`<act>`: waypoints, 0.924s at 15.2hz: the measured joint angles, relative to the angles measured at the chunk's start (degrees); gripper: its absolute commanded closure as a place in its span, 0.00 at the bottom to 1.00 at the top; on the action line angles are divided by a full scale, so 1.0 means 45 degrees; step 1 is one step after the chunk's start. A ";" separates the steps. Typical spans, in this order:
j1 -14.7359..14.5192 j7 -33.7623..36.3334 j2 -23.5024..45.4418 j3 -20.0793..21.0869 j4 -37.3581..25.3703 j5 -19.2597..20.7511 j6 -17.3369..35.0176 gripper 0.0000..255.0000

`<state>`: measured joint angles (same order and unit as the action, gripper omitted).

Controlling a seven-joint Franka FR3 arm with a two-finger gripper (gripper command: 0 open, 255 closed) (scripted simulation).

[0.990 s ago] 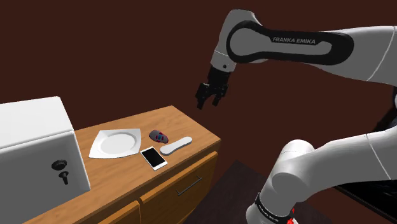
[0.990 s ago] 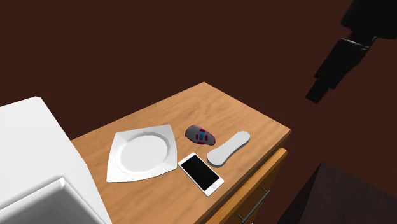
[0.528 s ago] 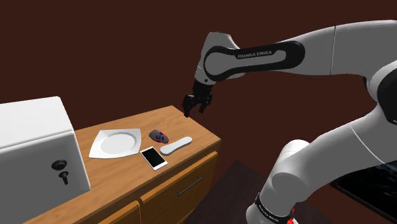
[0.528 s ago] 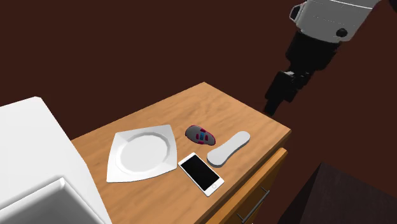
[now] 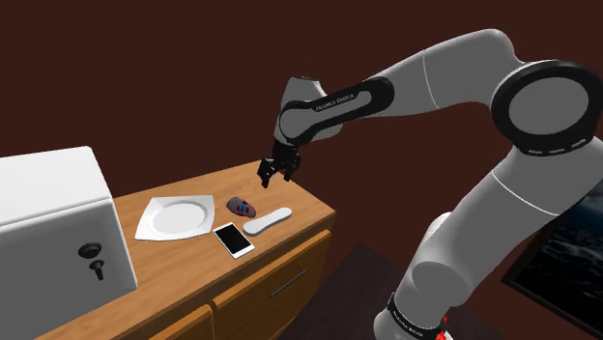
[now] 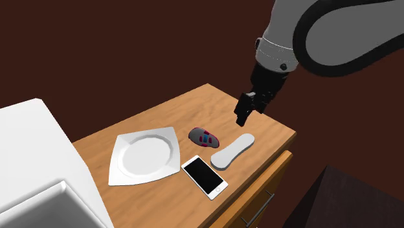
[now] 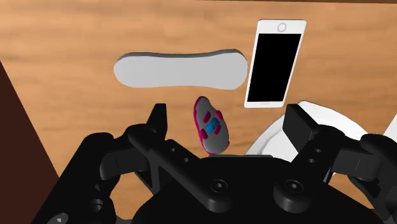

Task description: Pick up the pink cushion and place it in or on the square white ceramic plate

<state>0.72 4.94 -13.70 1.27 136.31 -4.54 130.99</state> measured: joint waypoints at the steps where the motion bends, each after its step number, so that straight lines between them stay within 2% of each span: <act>1: -0.0014 0.0027 0.0431 0.0034 -0.0162 0.0023 0.0282 0.00; 9: 0.0061 -0.0189 0.4440 -0.0042 -0.2265 0.0257 0.2250 0.00; 14: 0.0046 -0.0188 0.6918 -0.0081 -0.4104 0.0434 0.2939 0.00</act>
<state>0.93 4.10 17.44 0.90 117.84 -2.59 144.21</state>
